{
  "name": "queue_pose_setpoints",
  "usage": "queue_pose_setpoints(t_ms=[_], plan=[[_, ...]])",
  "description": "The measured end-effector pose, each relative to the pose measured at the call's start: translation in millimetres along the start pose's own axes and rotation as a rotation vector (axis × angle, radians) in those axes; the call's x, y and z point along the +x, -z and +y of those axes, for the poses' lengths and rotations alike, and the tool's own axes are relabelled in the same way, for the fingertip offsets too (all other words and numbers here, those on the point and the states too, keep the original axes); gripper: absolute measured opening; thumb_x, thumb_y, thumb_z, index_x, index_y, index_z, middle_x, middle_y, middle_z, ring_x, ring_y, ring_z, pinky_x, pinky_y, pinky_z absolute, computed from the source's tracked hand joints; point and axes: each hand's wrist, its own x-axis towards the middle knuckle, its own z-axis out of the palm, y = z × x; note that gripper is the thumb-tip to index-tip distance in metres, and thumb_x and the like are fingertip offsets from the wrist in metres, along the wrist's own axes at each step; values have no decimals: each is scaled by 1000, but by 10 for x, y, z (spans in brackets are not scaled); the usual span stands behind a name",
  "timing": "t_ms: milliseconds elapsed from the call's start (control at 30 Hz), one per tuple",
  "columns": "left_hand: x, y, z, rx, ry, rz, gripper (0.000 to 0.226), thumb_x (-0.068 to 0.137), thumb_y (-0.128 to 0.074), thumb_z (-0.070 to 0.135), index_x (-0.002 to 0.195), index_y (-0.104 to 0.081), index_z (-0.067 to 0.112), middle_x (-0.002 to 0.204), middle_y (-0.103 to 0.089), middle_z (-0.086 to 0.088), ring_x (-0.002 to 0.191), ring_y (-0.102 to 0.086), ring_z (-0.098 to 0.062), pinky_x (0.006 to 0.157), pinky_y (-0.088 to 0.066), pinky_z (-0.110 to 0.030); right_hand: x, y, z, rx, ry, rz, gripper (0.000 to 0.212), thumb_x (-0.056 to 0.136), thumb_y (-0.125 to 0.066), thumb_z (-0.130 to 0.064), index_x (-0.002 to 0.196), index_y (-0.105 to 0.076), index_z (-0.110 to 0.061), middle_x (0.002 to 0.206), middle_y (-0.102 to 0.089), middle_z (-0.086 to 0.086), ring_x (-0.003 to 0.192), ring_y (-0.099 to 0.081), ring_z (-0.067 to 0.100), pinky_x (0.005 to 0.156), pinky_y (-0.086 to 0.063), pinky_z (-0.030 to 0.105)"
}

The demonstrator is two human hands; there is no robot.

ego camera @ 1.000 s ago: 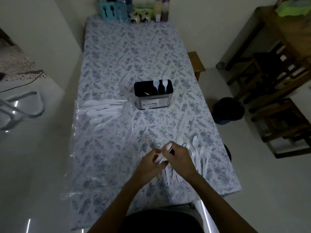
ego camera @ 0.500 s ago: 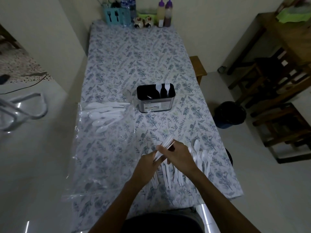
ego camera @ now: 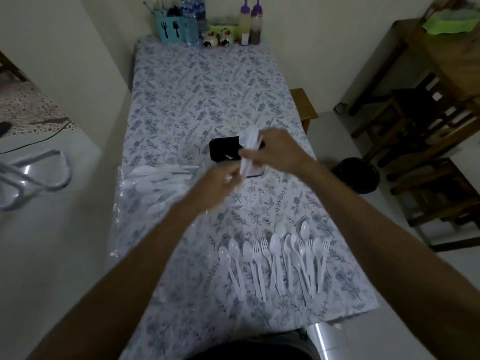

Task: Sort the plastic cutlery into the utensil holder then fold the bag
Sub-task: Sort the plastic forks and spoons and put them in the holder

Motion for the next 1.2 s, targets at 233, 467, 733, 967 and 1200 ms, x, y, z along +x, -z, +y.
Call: queue_pose_setpoints(t_ms=[233,467,733,967,1200], plan=[[997,697,-209,-10,92,196,17,85,-82,11,94,-76,-2,89,-74,-10,72,-66,-11,71,-52,-16,1082,201,-161,-209,236,69,47,89,-75,-27,57,-44,-13,65,-66,23,51,-59,26,45,-35,21],[1212,464,-656,38,155,169,15,81,-84,8,83,-73,-3,79,-69,-9,69,-63,-17,71,-52,-32,1355,-129,209,-153,128,18,55,88,-76,-25,56,-32,-19,52,-33,-5,46,-30,7,46,-27,19],[1085,543,-714,223,353,94,130,66,-79,74,163,-8,23,171,-6,-4,157,-5,-24,125,-8,-57,1229,-113,239,-262,-130,70,125,60,-68,-87,157,-23,-22,155,-38,9,139,-42,27,108,-43,47],[114,93,-656,-15,286,542,56,91,-74,46,135,-56,16,130,-58,-4,121,-55,-16,104,-43,-26,-74,-626,692,2,-270,366,38,95,-65,-44,122,-57,-20,111,-68,-4,81,-66,11,77,-56,32],[-1141,-1013,-499,-141,490,408,9,97,-69,18,90,-68,24,83,-69,13,78,-66,3,70,-48,-9,-1652,-1903,746,-117,-440,-184,19,96,-60,-42,91,-61,-23,84,-67,-7,70,-62,8,68,-58,30]])
